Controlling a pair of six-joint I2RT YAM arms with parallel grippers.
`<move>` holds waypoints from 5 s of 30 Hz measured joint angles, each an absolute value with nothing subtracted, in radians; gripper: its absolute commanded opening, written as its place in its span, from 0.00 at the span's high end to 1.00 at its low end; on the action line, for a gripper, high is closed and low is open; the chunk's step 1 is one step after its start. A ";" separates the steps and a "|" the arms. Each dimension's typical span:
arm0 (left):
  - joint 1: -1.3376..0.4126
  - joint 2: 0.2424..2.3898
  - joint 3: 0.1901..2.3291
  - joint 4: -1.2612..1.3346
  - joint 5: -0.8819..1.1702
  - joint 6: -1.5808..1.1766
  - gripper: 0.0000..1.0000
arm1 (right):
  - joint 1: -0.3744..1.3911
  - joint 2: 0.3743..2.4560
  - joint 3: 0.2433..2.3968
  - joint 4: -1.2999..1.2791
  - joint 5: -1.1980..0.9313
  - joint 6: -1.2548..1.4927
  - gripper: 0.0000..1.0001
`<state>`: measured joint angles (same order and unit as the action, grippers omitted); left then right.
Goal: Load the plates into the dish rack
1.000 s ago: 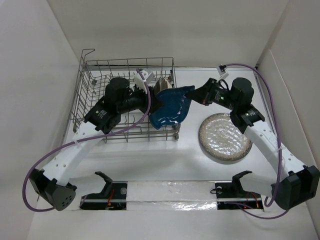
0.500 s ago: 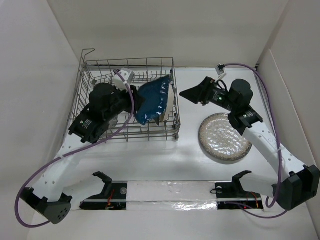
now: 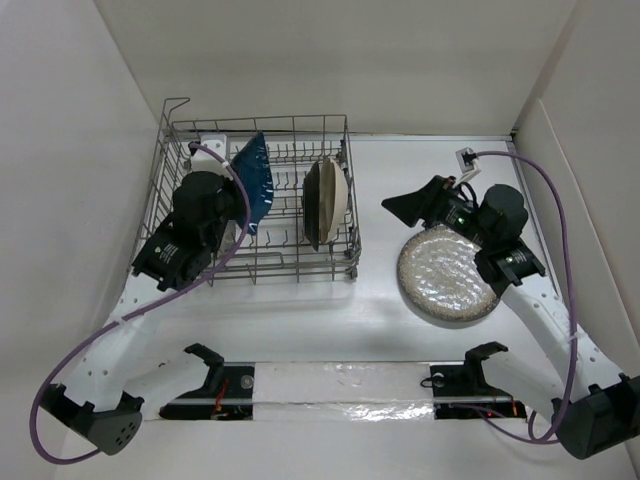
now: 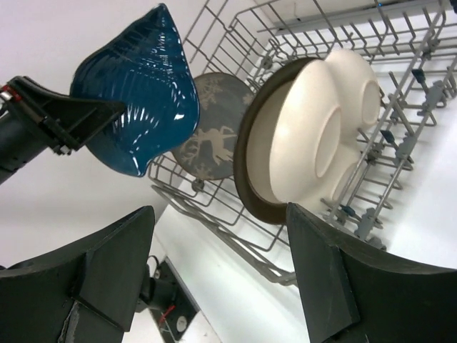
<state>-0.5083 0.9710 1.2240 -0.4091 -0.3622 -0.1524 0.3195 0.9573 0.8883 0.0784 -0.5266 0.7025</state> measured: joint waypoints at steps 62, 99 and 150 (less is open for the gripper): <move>-0.501 1.356 0.974 -0.264 -0.675 -0.002 0.92 | 0.269 0.838 0.672 0.091 -0.628 0.677 0.22; -0.537 1.003 1.141 -0.176 -0.008 -0.153 1.00 | -0.072 0.791 0.441 -0.215 0.144 0.823 0.47; -0.672 0.844 1.019 -0.126 0.226 -0.219 0.68 | -0.413 1.568 0.607 0.290 -0.257 0.887 0.23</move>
